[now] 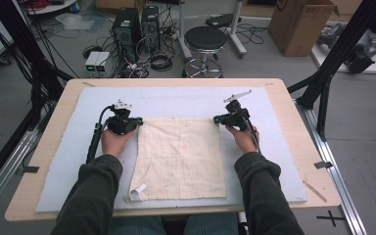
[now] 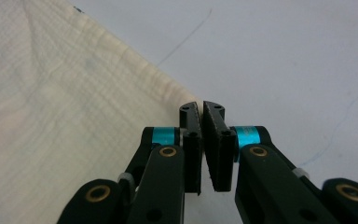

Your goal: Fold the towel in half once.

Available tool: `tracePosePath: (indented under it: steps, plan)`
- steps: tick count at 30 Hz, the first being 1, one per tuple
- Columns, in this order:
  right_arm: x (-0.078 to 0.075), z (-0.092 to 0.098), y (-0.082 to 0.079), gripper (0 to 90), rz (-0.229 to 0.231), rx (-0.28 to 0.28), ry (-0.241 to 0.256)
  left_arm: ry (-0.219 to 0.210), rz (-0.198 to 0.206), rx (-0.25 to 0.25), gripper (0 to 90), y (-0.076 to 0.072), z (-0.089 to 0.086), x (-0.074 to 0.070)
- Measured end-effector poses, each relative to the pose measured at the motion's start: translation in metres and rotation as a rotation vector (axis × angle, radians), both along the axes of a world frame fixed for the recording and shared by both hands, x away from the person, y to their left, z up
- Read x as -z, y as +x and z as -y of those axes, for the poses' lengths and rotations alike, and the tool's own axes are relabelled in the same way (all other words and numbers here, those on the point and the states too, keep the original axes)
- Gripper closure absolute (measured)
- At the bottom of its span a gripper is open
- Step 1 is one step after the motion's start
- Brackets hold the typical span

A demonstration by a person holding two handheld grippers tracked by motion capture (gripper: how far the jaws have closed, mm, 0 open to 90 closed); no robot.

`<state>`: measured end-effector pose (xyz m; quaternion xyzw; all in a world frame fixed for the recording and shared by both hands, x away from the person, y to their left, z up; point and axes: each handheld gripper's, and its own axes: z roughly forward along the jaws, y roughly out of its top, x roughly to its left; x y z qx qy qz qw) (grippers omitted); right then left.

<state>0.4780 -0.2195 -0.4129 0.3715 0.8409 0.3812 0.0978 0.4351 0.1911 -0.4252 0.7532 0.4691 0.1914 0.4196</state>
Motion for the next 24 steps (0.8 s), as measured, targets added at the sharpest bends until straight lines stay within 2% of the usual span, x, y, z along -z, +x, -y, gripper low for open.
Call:
tracePosePath:
  steps: [5, 8, 10, 14, 17, 19, 22, 24]
  plan:
    - [-0.009, -0.002, -0.001, 86.0, 0.022, 0.002, 0.016, -0.031, 0.037, -0.005, 87.7, -0.002, -0.006, -0.01]
    - [-0.014, 0.002, -0.001, 86.0, 0.041, 0.008, 0.052, -0.037, 0.055, 0.005, 87.7, -0.002, -0.007, -0.017]
    - [-0.014, 0.003, -0.002, 86.0, 0.031, 0.011, 0.06, -0.057, 0.065, 0.007, 87.7, -0.004, -0.007, -0.02]
    - [-0.013, 0.005, -0.004, 86.0, -0.003, 0.005, 0.069, -0.004, 0.063, 0.045, 87.7, -0.009, -0.003, -0.021]
    - [-0.013, 0.008, -0.009, 86.0, -0.001, -0.004, 0.086, -0.001, 0.068, 0.059, 87.7, -0.014, -0.004, -0.024]
    - [-0.014, 0.01, -0.012, 86.0, -0.013, -0.005, 0.103, 0.016, 0.08, 0.078, 87.7, -0.02, -0.003, -0.027]
    - [-0.017, 0.012, -0.019, 86.0, 0.012, -0.019, 0.123, 0.037, 0.087, 0.096, 87.7, -0.026, -0.002, -0.03]
    - [-0.019, 0.012, -0.023, 86.0, 0.009, -0.028, 0.124, 0.046, 0.095, 0.104, 87.7, -0.032, -0.004, -0.032]
